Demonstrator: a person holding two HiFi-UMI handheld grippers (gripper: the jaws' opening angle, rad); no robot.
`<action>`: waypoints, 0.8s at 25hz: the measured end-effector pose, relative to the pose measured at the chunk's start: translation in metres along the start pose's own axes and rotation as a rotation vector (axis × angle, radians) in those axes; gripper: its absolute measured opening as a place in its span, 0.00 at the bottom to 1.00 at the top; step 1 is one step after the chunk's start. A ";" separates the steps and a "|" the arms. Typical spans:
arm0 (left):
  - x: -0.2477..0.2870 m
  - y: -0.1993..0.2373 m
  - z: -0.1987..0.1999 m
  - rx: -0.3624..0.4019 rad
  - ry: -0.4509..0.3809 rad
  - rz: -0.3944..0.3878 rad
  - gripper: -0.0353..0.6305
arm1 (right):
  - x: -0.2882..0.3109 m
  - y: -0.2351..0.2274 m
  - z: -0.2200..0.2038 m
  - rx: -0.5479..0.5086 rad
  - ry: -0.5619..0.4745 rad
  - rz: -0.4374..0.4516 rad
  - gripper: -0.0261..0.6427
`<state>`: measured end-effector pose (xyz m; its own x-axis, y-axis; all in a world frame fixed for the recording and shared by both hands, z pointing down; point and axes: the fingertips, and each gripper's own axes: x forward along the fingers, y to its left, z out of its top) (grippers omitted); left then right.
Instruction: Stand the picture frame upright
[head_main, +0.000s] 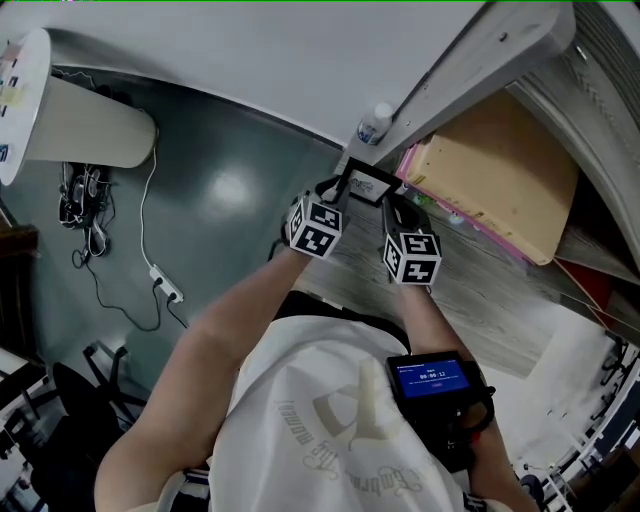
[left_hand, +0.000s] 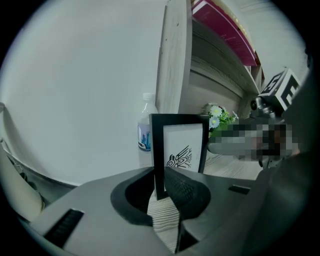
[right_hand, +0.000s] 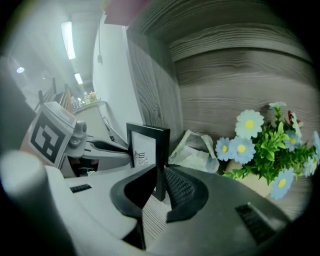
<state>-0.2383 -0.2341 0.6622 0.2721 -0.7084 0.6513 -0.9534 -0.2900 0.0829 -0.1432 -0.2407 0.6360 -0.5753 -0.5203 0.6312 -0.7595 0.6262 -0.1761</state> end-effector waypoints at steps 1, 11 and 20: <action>0.001 0.000 0.000 0.005 0.001 0.003 0.17 | 0.000 0.000 0.000 0.002 -0.002 0.000 0.12; 0.006 0.000 0.003 0.023 0.011 0.028 0.17 | 0.002 -0.005 0.000 0.020 -0.003 0.005 0.12; 0.009 -0.001 0.003 -0.011 0.025 0.023 0.20 | -0.002 -0.011 -0.001 0.037 -0.011 0.019 0.12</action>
<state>-0.2344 -0.2419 0.6661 0.2469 -0.6981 0.6721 -0.9608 -0.2665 0.0762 -0.1332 -0.2462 0.6380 -0.5931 -0.5150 0.6188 -0.7589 0.6144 -0.2159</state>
